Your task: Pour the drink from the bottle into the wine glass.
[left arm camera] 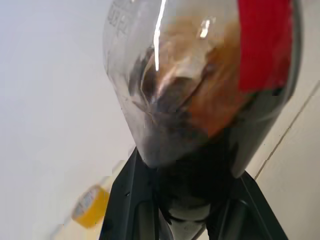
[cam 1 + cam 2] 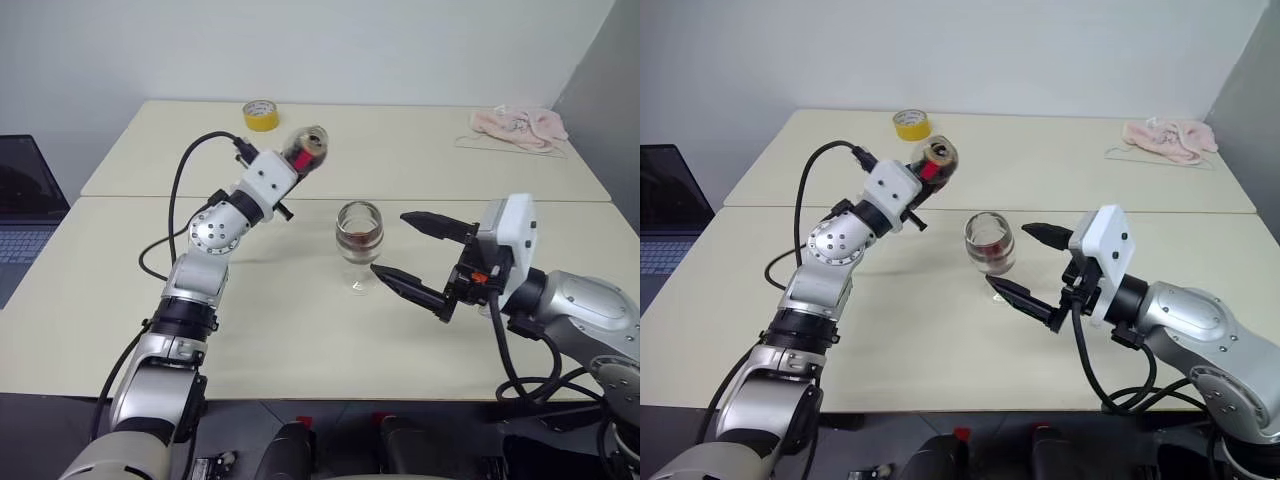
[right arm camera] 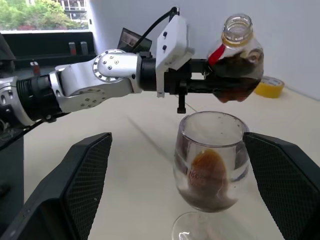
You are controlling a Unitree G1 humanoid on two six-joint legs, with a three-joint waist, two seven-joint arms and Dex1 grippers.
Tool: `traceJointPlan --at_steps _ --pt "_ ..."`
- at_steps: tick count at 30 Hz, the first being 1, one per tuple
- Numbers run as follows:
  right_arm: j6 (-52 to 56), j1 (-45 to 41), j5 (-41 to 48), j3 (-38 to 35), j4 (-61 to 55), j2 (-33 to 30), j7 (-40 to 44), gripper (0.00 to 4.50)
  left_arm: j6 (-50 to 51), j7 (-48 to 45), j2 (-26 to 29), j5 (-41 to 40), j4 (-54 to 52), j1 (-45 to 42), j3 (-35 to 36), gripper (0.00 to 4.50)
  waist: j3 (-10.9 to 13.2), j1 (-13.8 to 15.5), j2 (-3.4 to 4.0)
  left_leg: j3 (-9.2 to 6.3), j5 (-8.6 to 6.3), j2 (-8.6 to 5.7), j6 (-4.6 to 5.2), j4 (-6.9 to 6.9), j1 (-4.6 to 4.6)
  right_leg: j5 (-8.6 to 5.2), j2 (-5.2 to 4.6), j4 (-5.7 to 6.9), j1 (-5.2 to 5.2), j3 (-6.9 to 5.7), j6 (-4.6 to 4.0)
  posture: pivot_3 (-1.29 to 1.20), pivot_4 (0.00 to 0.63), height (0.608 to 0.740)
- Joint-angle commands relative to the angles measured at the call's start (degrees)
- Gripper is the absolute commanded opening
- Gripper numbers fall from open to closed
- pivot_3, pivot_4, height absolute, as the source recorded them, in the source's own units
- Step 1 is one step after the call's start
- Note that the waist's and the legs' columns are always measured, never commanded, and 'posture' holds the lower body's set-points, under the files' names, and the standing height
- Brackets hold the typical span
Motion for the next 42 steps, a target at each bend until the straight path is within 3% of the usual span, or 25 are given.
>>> traceJointPlan --at_steps 1,11,21,29,42 --pt "-2.8 0.1 -3.7 1.9 -0.8 0.3 1.5 4.50 6.5 2.2 -1.0 -4.4 -6.5 2.5 4.8 0.72 0.0 0.0 0.00 0.00 0.00 0.00 -0.01 0.00 0.01 0.00 0.00 0.01 0.00 0.00 0.00 0.00 0.150 0.740" --pt "-5.8 1.1 -7.2 5.8 0.1 7.0 1.5 4.50 17.8 7.3 -2.8 -7.9 -16.3 15.9 10.8 0.72 0.0 0.1 -0.01 -0.01 0.09 0.02 -0.17 -0.01 0.03 0.00 0.00 -0.01 0.01 0.01 0.00 0.00 0.150 0.740" --pt "-6.0 3.7 -5.7 5.5 1.8 10.6 3.0 4.50 23.6 7.9 -4.3 -14.7 -22.5 22.6 16.5 0.72 -0.1 0.2 -0.07 -0.01 0.09 0.01 -0.16 -0.02 0.05 0.00 -0.03 -0.04 0.03 0.01 0.00 0.00 0.150 0.740" --pt "-5.0 3.1 -5.6 8.2 2.3 11.4 5.2 4.50 24.0 4.7 -2.9 -17.7 -18.3 23.0 17.8 0.72 -0.1 0.2 -0.07 0.00 0.09 0.01 -0.16 -0.02 0.08 0.00 -0.02 -0.04 0.05 0.01 0.00 0.00 0.150 0.740" --pt "-8.8 5.2 -10.8 10.1 6.1 13.1 6.9 4.50 21.4 2.6 -0.2 -15.3 -11.9 22.2 16.0 0.72 -0.1 0.2 -0.07 0.00 0.08 0.01 -0.16 -0.07 0.12 0.00 -0.02 -0.05 0.06 0.02 0.00 0.00 0.150 0.740"
